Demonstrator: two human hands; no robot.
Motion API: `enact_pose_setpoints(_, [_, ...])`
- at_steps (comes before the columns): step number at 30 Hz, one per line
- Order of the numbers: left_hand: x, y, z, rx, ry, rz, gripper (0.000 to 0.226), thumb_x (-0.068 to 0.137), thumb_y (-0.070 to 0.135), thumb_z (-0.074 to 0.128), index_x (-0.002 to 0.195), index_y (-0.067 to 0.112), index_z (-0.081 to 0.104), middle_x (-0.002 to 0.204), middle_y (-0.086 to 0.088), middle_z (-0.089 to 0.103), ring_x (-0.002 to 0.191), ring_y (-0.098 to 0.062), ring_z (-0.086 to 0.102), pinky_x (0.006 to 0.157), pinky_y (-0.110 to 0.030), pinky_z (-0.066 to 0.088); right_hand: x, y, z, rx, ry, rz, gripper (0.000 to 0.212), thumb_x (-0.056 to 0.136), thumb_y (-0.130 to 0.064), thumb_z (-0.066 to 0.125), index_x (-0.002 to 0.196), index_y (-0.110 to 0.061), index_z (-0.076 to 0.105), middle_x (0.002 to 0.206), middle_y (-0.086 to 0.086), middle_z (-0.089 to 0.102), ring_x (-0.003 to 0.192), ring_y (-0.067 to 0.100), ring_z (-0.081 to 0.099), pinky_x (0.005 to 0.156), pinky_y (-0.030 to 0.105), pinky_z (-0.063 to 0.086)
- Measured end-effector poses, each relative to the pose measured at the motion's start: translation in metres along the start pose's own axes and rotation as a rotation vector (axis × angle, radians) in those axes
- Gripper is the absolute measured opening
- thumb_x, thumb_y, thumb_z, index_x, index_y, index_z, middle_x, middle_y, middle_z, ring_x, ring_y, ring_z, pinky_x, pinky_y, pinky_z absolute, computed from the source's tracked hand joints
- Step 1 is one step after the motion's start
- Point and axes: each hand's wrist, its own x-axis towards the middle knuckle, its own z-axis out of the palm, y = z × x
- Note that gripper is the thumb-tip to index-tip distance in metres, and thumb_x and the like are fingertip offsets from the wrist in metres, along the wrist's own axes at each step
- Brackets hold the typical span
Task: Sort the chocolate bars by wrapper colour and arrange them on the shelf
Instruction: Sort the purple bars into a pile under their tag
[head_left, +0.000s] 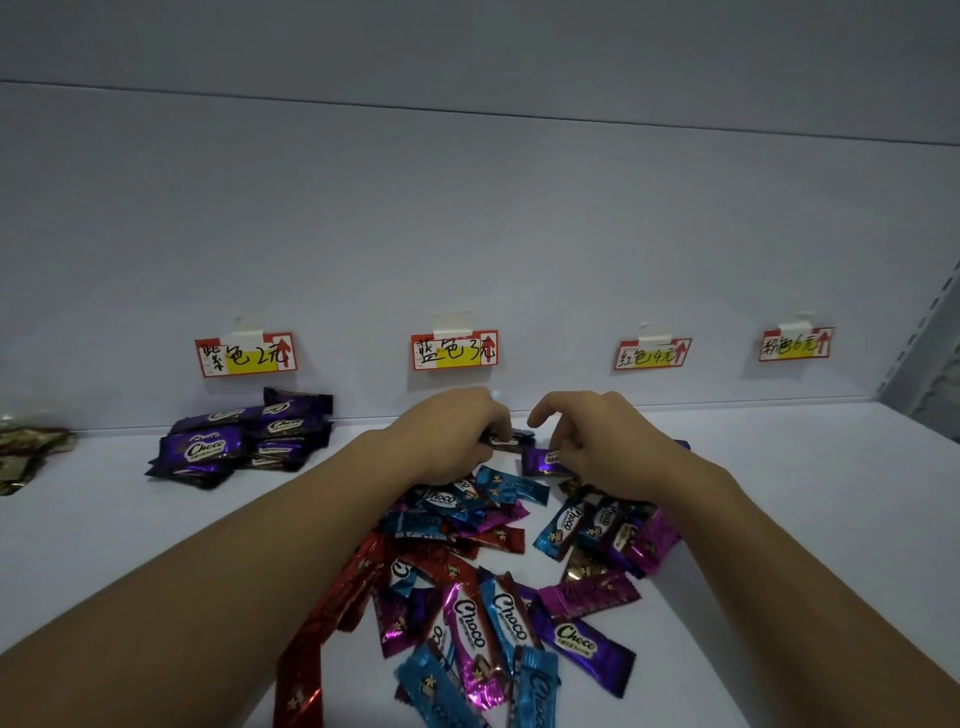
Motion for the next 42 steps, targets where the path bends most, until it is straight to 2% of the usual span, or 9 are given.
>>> enact_pose_setpoints(4, [0.004,0.000,0.002,-0.013,0.003,-0.013,0.025,0.097,0.022,0.064,0.121,0.025,0.064,0.119,0.001,0.056,0.104,-0.017,0.054,0.094,-0.035,0.049,-0.003,0.001,-0.006,0.067,0.048,0.006,0.037,0.096,-0.004,0.057,0.124,-0.028,0.062,0.097,-0.006,0.071,0.082,0.001,0.062,0.068,0.009,0.044])
enact_pose_setpoints(9, [0.001,0.001,0.001,-0.023,0.016,-0.007,0.009,0.096,0.022,0.067,0.104,0.023,0.066,0.113,0.003,0.049,0.099,-0.017,0.052,0.088,-0.030,0.047,-0.005,0.000,-0.009,0.134,0.091,0.027,0.038,0.098,-0.003,0.050,0.122,-0.031,0.062,0.099,-0.006,0.067,0.084,0.002,0.062,0.066,0.010,0.045])
enact_pose_setpoints(14, [-0.010,-0.002,-0.005,0.046,-0.015,0.018,0.009,0.096,0.020,0.065,0.105,0.020,0.064,0.103,0.002,0.064,0.093,-0.018,0.057,0.083,-0.034,0.052,-0.007,-0.005,-0.012,0.283,0.122,0.047,0.036,0.097,-0.005,0.051,0.118,-0.032,0.064,0.098,-0.004,0.069,0.086,0.012,0.068,0.073,0.028,0.060])
enact_pose_setpoints(18, [-0.028,-0.009,-0.015,-0.043,0.056,-0.025,0.030,0.094,0.023,0.070,0.122,0.021,0.059,0.105,0.002,0.067,0.091,-0.013,0.062,0.084,-0.030,0.055,-0.014,-0.015,-0.013,0.506,0.066,0.050,0.040,0.098,0.001,0.052,0.121,-0.029,0.063,0.099,0.001,0.068,0.085,0.020,0.070,0.066,0.027,0.060])
enact_pose_setpoints(22, [-0.068,-0.026,-0.031,-0.090,0.177,-0.053,0.034,0.087,0.026,0.076,0.116,0.025,0.060,0.097,0.010,0.063,0.085,-0.005,0.060,0.078,-0.024,0.055,-0.022,-0.025,-0.012,0.629,-0.015,0.005,0.046,0.092,0.004,0.065,0.123,-0.029,0.063,0.100,0.000,0.073,0.092,0.017,0.072,0.075,0.036,0.063])
enact_pose_setpoints(29, [-0.159,-0.098,-0.050,-0.136,0.538,-0.210,0.023,0.082,0.016,0.080,0.089,0.029,0.063,0.089,0.014,0.064,0.081,-0.004,0.061,0.072,-0.030,0.056,-0.012,-0.069,0.012,0.377,0.128,-0.121,0.028,0.086,-0.009,0.077,0.099,-0.033,0.068,0.091,-0.010,0.072,0.087,0.000,0.068,0.074,0.022,0.060])
enact_pose_setpoints(34, [-0.186,-0.144,-0.035,-0.197,0.748,-0.425,0.029,0.086,0.009,0.076,0.084,0.034,0.061,0.087,0.013,0.062,0.081,-0.005,0.059,0.074,-0.032,0.053,0.026,-0.125,0.029,0.077,0.163,-0.322,0.021,0.091,-0.010,0.071,0.109,-0.022,0.070,0.094,-0.012,0.068,0.083,0.002,0.063,0.075,0.010,0.051])
enact_pose_setpoints(38, [-0.194,-0.160,-0.040,-0.269,0.637,-0.424,0.031,0.086,0.009,0.076,0.080,0.036,0.064,0.090,0.015,0.067,0.082,-0.003,0.063,0.072,-0.021,0.051,0.059,-0.167,0.047,-0.101,0.157,-0.432,0.014,0.092,-0.015,0.068,0.105,-0.019,0.070,0.095,-0.002,0.070,0.083,0.013,0.061,0.079,0.033,0.055])
enact_pose_setpoints(42, [-0.206,-0.161,-0.042,-0.212,0.351,-0.375,0.018,0.084,0.017,0.079,0.091,0.033,0.073,0.103,0.012,0.066,0.092,-0.007,0.059,0.071,-0.013,0.041,0.080,-0.195,0.066,-0.252,0.140,-0.483,0.010,0.094,-0.014,0.059,0.101,-0.015,0.065,0.098,0.003,0.066,0.086,0.021,0.058,0.078,0.037,0.052])
